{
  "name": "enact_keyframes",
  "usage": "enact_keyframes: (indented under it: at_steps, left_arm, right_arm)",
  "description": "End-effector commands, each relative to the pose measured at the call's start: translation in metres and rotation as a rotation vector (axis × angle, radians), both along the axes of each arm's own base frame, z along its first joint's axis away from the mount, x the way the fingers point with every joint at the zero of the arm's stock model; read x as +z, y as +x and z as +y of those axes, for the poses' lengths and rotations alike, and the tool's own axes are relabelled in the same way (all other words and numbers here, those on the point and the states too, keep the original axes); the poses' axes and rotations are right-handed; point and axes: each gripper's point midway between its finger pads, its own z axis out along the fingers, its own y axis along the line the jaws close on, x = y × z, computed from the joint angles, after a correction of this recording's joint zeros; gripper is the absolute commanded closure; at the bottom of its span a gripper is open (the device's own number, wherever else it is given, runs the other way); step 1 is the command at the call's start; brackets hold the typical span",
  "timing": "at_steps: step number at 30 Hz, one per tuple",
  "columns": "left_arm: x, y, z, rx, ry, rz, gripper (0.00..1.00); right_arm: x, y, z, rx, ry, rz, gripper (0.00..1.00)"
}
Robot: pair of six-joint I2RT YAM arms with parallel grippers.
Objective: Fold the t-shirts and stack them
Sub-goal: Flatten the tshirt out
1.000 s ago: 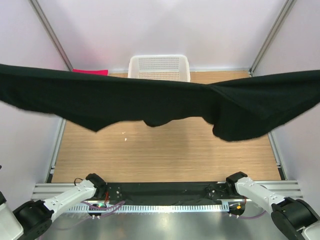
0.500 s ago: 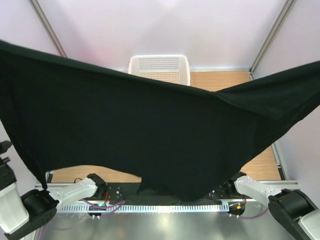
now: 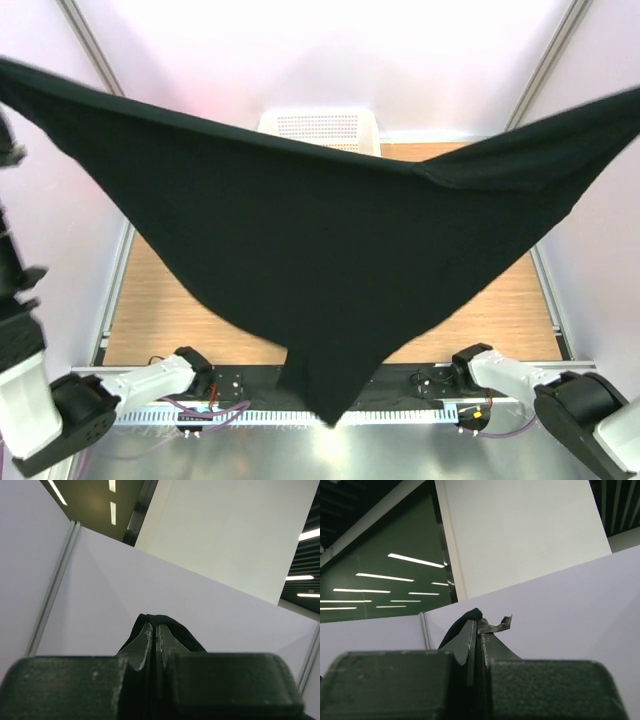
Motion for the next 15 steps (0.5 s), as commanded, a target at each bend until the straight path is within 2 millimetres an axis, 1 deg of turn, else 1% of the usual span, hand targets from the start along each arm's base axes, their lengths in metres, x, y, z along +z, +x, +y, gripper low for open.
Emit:
enact_keyframes:
  at_steps: [1,2,4,5,6,8,9,11,12,13,15]
  left_arm:
    - [0.010,-0.057,0.033,-0.074,-0.104,-0.131,0.99]
    - [0.008,-0.069,0.040,-0.098,-0.125,-0.151,0.99]
    - [0.007,-0.081,0.043,-0.129,-0.130,-0.176,1.00]
    - [0.005,-0.084,0.044,-0.140,-0.131,-0.179,1.00]
    - [0.004,-0.096,0.052,-0.143,-0.139,-0.199,0.99]
    - [0.003,-0.104,0.054,-0.177,-0.158,-0.217,0.99]
    - [0.003,-0.111,0.059,-0.182,-0.166,-0.232,1.00]
    - [0.003,-0.117,0.062,-0.187,-0.170,-0.246,1.00]
    - [0.004,-0.120,0.063,-0.188,-0.173,-0.254,0.99]
    - [0.005,-0.120,0.063,-0.187,-0.173,-0.255,0.99]
    - [0.006,-0.117,0.061,-0.189,-0.168,-0.256,1.00]
  right_arm:
    - [0.018,-0.078,-0.025,0.026,0.058,-0.185,0.99]
    - [0.018,-0.091,-0.028,0.050,0.072,-0.203,0.99]
    - [0.016,-0.103,-0.029,0.072,0.070,-0.220,0.99]
    - [0.016,-0.110,-0.028,0.091,0.068,-0.229,0.99]
    - [0.015,-0.120,-0.031,0.097,0.074,-0.245,0.99]
    - [0.015,-0.128,-0.032,0.109,0.077,-0.260,0.99]
    - [0.015,-0.133,-0.033,0.119,0.083,-0.272,0.99]
    - [0.018,-0.137,-0.033,0.129,0.090,-0.284,0.99]
    - [0.019,-0.134,-0.031,0.139,0.093,-0.284,0.99]
    - [0.020,-0.140,-0.027,0.162,0.073,-0.301,0.99]
    - [0.023,-0.135,-0.022,0.183,0.071,-0.300,0.99]
